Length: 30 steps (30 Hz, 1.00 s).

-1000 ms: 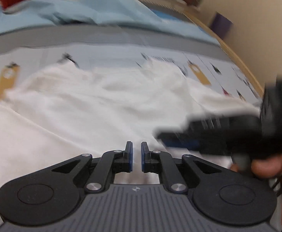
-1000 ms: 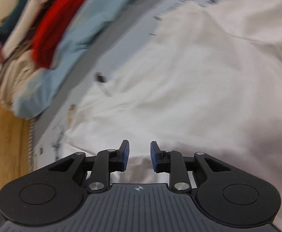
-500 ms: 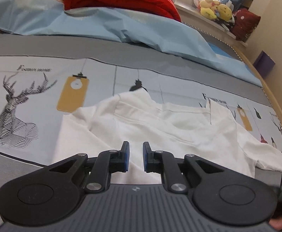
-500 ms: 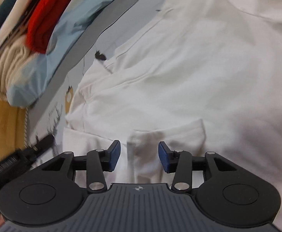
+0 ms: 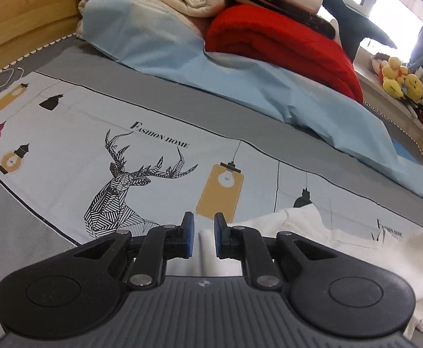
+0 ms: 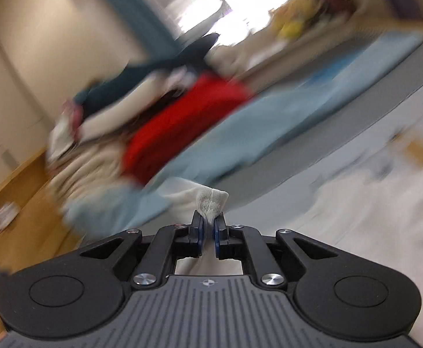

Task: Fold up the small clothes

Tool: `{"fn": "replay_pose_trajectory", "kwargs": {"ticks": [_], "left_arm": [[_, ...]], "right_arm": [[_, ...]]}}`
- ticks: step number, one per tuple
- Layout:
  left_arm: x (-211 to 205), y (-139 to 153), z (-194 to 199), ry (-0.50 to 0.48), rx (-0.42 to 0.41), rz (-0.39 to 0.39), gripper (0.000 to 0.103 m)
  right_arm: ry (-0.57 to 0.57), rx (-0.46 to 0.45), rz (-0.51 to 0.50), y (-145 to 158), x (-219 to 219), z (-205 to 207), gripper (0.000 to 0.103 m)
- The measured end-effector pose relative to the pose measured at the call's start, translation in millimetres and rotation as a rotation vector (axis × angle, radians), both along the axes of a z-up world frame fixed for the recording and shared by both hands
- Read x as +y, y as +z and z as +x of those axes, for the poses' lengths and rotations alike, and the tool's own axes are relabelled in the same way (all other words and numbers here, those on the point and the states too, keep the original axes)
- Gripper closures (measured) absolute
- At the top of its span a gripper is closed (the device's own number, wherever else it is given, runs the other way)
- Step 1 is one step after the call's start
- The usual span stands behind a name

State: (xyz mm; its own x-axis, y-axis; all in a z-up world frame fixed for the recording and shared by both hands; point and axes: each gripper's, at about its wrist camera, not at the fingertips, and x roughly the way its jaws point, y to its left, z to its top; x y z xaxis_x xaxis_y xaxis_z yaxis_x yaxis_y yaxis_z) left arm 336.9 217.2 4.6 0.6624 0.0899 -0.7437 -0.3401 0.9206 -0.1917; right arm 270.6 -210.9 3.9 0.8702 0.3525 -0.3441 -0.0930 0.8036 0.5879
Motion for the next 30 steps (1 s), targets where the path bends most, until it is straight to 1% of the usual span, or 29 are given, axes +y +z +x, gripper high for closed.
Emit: {"fn": "replay_pose_trajectory", "kwargs": {"ticks": [1, 3, 4, 6, 8, 10, 12, 15, 16, 17, 19, 20, 21, 22, 23, 24, 25, 26, 27, 28, 29, 30], "left_arm": [[-1.6, -0.7, 1.3, -0.012, 0.005, 0.006, 0.089], [-6.5, -2.3, 2.5, -0.037, 0.011, 0.014, 0.089], [-8.5, -4.1, 3.6, -0.049, 0.014, 0.013, 0.089], [-14.7, -9.5, 6.1, -0.075, 0.027, -0.001, 0.089], [-22.0, -19.2, 9.5, -0.107, 0.043, -0.021, 0.089], [-30.1, -31.1, 14.5, -0.132, 0.071, -0.050, 0.087], [-39.9, -43.1, 18.7, -0.174, 0.107, -0.094, 0.085], [-58.5, -57.8, 22.9, -0.262, 0.151, -0.113, 0.083], [-64.4, -63.1, 22.6, -0.295, 0.167, -0.128, 0.082], [-69.4, -69.1, 22.4, -0.327, 0.187, -0.139, 0.082], [-76.9, -82.3, 22.6, -0.375, 0.242, -0.137, 0.082], [-80.9, -92.1, 22.2, -0.400, 0.295, -0.114, 0.082], [-84.1, -103.1, 21.1, -0.410, 0.363, -0.061, 0.078], [-84.3, -112.3, 19.7, -0.406, 0.419, 0.008, 0.069], [-82.0, -113.8, 18.3, -0.394, 0.425, 0.058, 0.055], [-80.0, -112.3, 18.4, -0.379, 0.424, 0.074, 0.056], [-76.7, -108.5, 19.2, -0.356, 0.416, 0.073, 0.062], [-74.8, -104.0, 19.7, -0.330, 0.401, 0.102, 0.069], [-72.7, -100.5, 20.1, -0.303, 0.382, 0.136, 0.070], [-69.5, -97.9, 21.1, -0.275, 0.356, 0.138, 0.071], [-63.9, -95.5, 22.0, -0.240, 0.314, 0.095, 0.071], [-58.3, -94.3, 23.3, -0.215, 0.271, 0.015, 0.071]], "right_arm": [[-0.068, 0.038, -0.014, -6.4, -16.3, 3.4, 0.096], [-0.208, 0.192, -0.093, -32.7, -49.2, 15.9, 0.097], [-0.256, 0.250, -0.123, -44.8, -62.0, 19.2, 0.097], [-0.337, 0.315, -0.117, -63.5, -89.3, 19.8, 0.097], [-0.351, 0.335, -0.107, -69.7, -101.3, 21.4, 0.097], [-0.362, 0.326, -0.118, -69.4, -106.8, 21.3, 0.097], [-0.379, 0.303, -0.119, -65.9, -108.0, 21.1, 0.097], [-0.420, 0.211, -0.093, -55.5, -112.1, 14.3, 0.097], [-0.427, 0.194, -0.092, -53.1, -114.5, 14.3, 0.097], [-0.417, 0.205, -0.091, -54.9, -117.2, 18.8, 0.097], [-0.359, 0.320, -0.098, -69.6, -120.6, 32.1, 0.096], [-0.347, 0.396, -0.103, -80.6, -122.9, 38.0, 0.094], [-0.338, 0.466, -0.097, -91.5, -126.0, 42.7, 0.092], [-0.350, 0.516, -0.099, -98.1, -128.8, 44.2, 0.092], [-0.374, 0.538, -0.096, -100.2, -130.3, 42.4, 0.092], [-0.381, 0.531, -0.085, -99.9, -132.3, 40.6, 0.091], [-0.376, 0.520, -0.084, -97.6, -131.8, 39.6, 0.090], [-0.373, 0.507, -0.097, -93.7, -129.2, 39.0, 0.088], [-0.374, 0.493, -0.108, -90.6, -128.2, 38.6, 0.082], [-0.382, 0.481, -0.120, -88.3, -128.3, 38.6, 0.077], [-0.393, 0.476, -0.127, -87.4, -128.6, 39.9, 0.075], [-0.402, 0.479, -0.125, -87.7, -129.9, 40.0, 0.075]]}}
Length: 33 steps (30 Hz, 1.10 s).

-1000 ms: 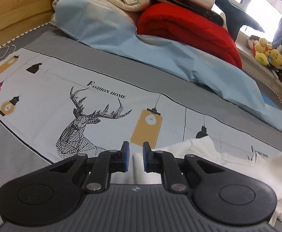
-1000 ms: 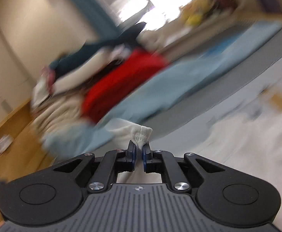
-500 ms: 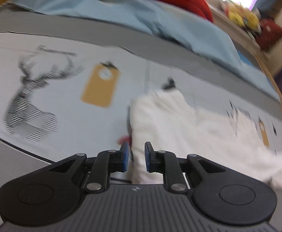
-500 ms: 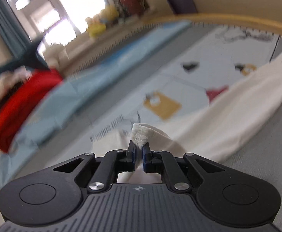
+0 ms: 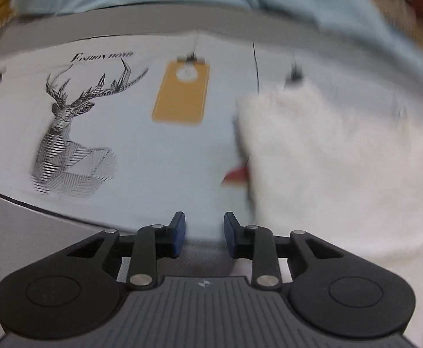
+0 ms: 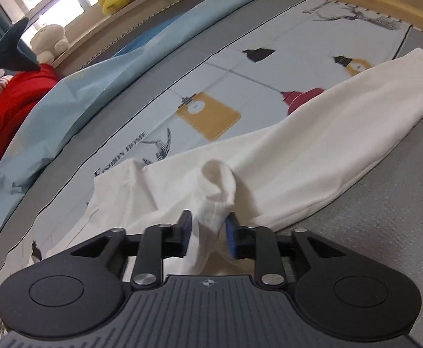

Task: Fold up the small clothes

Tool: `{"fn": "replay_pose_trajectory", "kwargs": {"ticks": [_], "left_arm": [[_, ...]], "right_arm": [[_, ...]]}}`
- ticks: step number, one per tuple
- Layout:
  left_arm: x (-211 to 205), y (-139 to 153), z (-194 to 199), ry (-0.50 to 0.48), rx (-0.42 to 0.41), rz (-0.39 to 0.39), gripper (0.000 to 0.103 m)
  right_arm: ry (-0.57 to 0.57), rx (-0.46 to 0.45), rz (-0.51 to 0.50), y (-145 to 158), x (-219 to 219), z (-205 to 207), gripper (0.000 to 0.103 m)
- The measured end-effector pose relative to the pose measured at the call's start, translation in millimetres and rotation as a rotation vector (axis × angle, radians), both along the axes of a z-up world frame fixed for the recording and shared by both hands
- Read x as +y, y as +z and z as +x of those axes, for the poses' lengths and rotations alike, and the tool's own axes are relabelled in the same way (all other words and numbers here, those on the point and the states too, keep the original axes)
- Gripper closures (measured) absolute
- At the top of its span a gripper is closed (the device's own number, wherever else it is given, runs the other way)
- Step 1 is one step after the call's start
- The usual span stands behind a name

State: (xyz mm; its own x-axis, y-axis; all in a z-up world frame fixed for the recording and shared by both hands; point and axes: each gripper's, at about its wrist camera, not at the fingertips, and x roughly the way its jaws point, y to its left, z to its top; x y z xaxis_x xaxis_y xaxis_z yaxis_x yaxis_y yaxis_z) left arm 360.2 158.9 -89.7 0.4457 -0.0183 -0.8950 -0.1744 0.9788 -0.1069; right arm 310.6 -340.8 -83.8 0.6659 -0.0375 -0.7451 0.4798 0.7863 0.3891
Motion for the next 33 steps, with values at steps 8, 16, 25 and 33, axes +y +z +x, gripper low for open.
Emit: {"fn": "replay_pose_trajectory", "kwargs": {"ticks": [8, 16, 25, 33], "left_arm": [[-11.4, -8.4, 27.9, 0.029, -0.110, -0.164, 0.070], [-16.7, -15.1, 48.7, 0.035, -0.127, -0.146, 0.071], [-7.6, 10.2, 45.0, 0.023, -0.235, -0.039, 0.098], [10.3, 24.8, 37.7, 0.093, -0.177, -0.051, 0.096]], "right_arm": [[0.006, 0.029, 0.038, -7.5, 2.9, 3.0, 0.075], [0.033, 0.037, 0.028, -9.6, 7.4, 7.5, 0.075], [0.080, -0.038, 0.042, -2.1, 13.8, 9.3, 0.096], [-0.001, 0.063, -0.015, -10.2, 1.4, 11.5, 0.089]]}}
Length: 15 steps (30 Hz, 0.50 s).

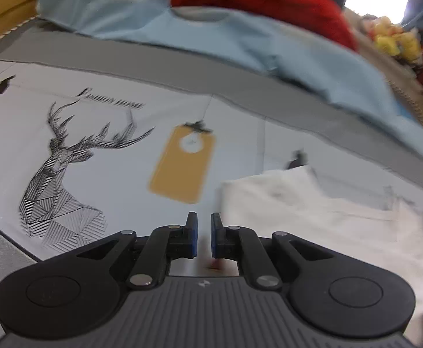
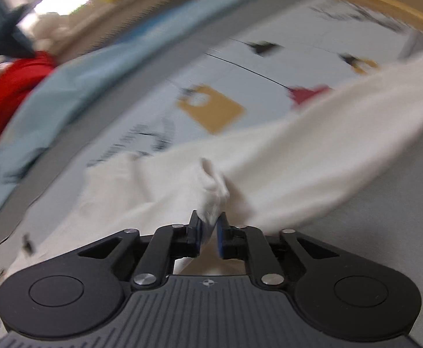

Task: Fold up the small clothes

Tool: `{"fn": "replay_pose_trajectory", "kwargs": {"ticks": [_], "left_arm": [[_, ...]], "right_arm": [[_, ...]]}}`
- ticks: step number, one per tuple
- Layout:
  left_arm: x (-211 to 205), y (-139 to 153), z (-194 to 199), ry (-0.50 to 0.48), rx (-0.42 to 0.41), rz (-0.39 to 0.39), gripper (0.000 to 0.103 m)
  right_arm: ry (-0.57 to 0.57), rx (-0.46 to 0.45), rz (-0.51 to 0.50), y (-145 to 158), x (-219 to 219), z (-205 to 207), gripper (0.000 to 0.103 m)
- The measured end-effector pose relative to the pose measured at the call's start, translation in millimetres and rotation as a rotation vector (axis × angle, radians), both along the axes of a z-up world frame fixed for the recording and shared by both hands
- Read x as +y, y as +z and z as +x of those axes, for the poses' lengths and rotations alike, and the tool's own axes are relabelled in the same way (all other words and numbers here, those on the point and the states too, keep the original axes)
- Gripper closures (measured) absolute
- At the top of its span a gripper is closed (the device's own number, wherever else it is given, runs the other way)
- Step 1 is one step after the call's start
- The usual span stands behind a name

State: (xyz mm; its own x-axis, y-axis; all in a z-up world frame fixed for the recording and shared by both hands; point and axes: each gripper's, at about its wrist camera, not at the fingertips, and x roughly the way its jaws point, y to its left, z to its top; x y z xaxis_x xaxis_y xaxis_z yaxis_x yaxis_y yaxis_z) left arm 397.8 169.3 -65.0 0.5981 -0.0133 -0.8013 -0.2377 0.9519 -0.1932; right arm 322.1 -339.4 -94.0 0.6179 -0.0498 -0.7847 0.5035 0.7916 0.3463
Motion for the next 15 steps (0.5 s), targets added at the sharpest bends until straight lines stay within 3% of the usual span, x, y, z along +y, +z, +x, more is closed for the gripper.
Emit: {"fn": "replay_pose_trajectory", "kwargs": {"ticks": [2, 5, 6, 8, 9, 12, 14, 15], "left_arm": [[-8.6, 10.7, -7.0, -0.077, -0.012, -0.061, 0.096], [-32.3, 0.2, -14.2, -0.250, 0.048, -0.077, 0.089], [-37.1, -10.6, -15.5, -0.279, 0.091, -0.059, 0.089], [-42.4, -42.6, -15.8, -0.303, 0.261, 0.023, 0.091], [-41.7, -50.6, -19.0, -0.316, 0.288, 0.041, 0.094], [-43.1, -31.9, -24.9, -0.306, 0.245, 0.051, 0.092], [-46.6, -27.2, -31.0, -0.331, 0.185, 0.039, 0.085], [-48.3, -35.5, -32.2, -0.344, 0.211, 0.034, 0.083]], "right_arm": [[-0.040, 0.022, -0.023, -1.0, -4.7, -2.5, 0.084], [-0.063, -0.028, -0.075, 10.0, -5.9, -7.0, 0.083], [-0.063, -0.053, -0.074, 13.4, -6.3, -8.8, 0.083], [-0.043, -0.101, -0.028, 16.8, -7.5, -12.4, 0.083], [-0.023, -0.121, 0.017, 15.9, -8.4, -12.3, 0.080], [0.065, -0.097, 0.139, 4.5, -8.2, -5.0, 0.071], [0.095, -0.006, 0.139, -9.4, -9.1, 1.7, 0.071], [0.080, 0.035, 0.117, -14.7, -11.0, 1.8, 0.072]]}}
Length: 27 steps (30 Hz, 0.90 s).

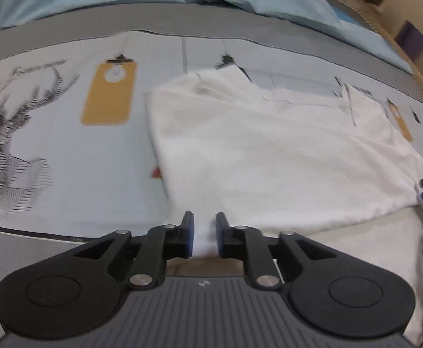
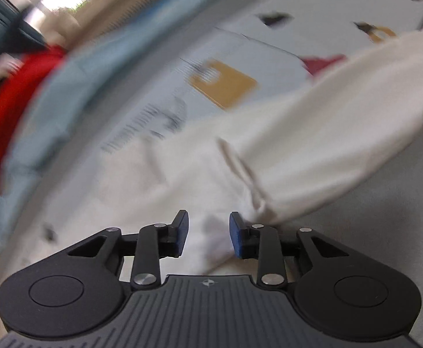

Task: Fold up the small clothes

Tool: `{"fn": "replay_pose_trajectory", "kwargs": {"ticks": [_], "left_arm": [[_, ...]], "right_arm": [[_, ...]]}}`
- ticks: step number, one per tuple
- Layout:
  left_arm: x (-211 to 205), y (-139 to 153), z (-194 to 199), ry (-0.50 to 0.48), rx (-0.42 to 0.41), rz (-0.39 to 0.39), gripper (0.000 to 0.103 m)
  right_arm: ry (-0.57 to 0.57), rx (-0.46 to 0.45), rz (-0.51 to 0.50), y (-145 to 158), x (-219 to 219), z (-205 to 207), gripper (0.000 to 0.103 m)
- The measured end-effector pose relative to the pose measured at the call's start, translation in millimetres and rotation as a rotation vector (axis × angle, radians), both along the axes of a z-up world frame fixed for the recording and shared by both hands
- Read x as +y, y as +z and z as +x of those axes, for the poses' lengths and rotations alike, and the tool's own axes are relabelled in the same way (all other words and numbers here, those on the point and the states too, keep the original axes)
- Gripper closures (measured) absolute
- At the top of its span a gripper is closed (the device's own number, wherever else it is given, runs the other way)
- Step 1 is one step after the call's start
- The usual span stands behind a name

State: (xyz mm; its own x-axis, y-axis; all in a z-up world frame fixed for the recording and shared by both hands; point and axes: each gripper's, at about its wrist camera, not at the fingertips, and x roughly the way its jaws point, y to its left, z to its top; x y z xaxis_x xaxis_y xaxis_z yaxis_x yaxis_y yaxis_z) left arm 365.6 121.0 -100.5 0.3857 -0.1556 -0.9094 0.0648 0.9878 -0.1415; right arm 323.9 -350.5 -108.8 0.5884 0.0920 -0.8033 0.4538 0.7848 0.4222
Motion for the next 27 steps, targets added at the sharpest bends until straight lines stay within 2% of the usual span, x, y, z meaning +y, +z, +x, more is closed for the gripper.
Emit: {"fn": "replay_pose_trajectory", "kwargs": {"ticks": [1, 2, 4, 11, 13, 16, 17, 18, 19, 22, 27], "left_arm": [[-2.9, -12.0, 0.5, -0.013, 0.049, 0.025, 0.084], [-5.4, -17.1, -3.1, -0.032, 0.036, 0.045, 0.084], [-11.5, -6.3, -4.7, -0.021, 0.040, 0.084, 0.084], [-38.1, 81.3, -40.1, 0.031, -0.142, 0.101, 0.082], [-46.4, 106.7, -49.4, 0.053, -0.191, 0.098, 0.077], [-56.9, 132.6, -78.2, 0.085, -0.283, 0.095, 0.057], [-60.1, 133.3, -86.2, 0.100, -0.306, 0.096, 0.048], [-64.1, 130.8, -90.4, 0.114, -0.321, 0.099, 0.045], [-69.7, 125.6, -96.3, 0.115, -0.326, 0.105, 0.045], [-95.0, 97.5, -89.6, 0.073, -0.232, 0.200, 0.050], [-126.0, 98.3, -82.6, -0.032, -0.344, 0.210, 0.050]], "right_arm": [[-0.018, 0.024, -0.013, -3.6, -3.8, -1.6, 0.072], [-0.040, 0.030, -0.012, -3.8, -8.5, -3.9, 0.073], [-0.085, 0.034, -0.029, 2.6, -18.9, -8.9, 0.071], [-0.228, -0.088, 0.016, 37.1, -81.2, -41.9, 0.070], [-0.263, -0.111, 0.037, 42.2, -102.3, -54.5, 0.070], [-0.318, -0.146, 0.035, 47.0, -131.2, -73.7, 0.070], [-0.335, -0.153, 0.030, 47.3, -140.3, -78.3, 0.070], [-0.351, -0.158, 0.024, 46.5, -149.1, -82.8, 0.070], [-0.363, -0.159, 0.022, 45.4, -159.0, -88.5, 0.070], [-0.389, -0.154, 0.031, 37.3, -184.8, -101.6, 0.070], [-0.511, -0.136, 0.029, 15.7, -236.6, -118.7, 0.070]]}}
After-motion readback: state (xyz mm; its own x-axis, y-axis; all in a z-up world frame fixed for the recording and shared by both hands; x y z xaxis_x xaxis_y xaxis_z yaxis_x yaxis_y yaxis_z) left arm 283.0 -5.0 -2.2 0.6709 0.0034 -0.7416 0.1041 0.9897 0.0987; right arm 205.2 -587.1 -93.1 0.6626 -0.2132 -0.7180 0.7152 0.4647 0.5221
